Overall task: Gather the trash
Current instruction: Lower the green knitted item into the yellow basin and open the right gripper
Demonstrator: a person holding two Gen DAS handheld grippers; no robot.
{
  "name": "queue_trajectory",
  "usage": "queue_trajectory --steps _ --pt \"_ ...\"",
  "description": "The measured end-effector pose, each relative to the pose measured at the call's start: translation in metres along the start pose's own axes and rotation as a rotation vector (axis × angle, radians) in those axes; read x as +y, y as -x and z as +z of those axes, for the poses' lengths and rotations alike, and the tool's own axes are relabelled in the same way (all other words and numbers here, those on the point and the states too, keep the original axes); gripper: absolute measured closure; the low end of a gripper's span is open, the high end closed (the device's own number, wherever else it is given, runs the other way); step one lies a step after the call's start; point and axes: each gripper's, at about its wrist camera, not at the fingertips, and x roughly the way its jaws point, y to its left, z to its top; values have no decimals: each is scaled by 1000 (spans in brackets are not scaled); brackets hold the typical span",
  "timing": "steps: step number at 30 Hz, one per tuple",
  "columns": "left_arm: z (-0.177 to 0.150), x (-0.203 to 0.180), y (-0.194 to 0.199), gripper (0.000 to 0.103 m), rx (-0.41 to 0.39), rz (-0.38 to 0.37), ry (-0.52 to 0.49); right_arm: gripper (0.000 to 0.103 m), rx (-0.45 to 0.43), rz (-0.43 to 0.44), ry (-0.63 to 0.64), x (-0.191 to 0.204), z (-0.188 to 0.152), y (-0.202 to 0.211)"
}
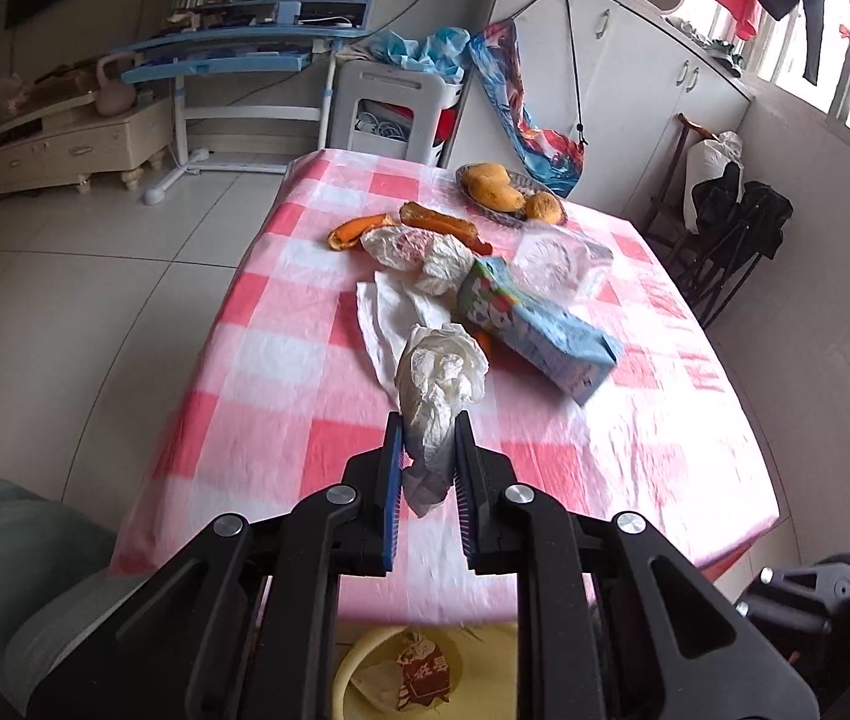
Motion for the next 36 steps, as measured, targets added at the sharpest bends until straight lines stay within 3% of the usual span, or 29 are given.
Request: queue_trajectory --steps 4,6,8,12,18,21,24,25,28,30,36 --pt "-16 -9 9 88 4 7 -28 72 53 25 63 19 -13 -3" --pt "-23 -12 13 88 4 12 -41 65 84 34 73 23 -20 -5" --pt "-29 -15 16 88 6 11 -47 51 98 33 75 26 -26 -5" --pt "-40 -21 22 88 13 12 -61 47 72 7 49 22 -30 3" --pt "-62 -32 27 87 45 10 -94 33 -25 -89 -36 4 -32 24" --pt "-79 -40 29 87 79 8 -114 28 -60 -130 -76 -4 -31 30" --pt "-103 -49 26 86 162 2 -136 23 -54 -192 -83 -7 -33 29" --pt "-109 -50 25 83 181 12 -142 21 -41 -228 -75 -8 -35 27" --pt "-122 -53 25 61 210 52 -158 17 -11 -279 -68 -8 -39 23" --pt "-123 -54 31 48 182 75 -159 14 -1 -298 -65 -9 -41 21" --pt "-109 -39 50 28 52 175 -97 12 3 -346 -53 -8 -45 16"
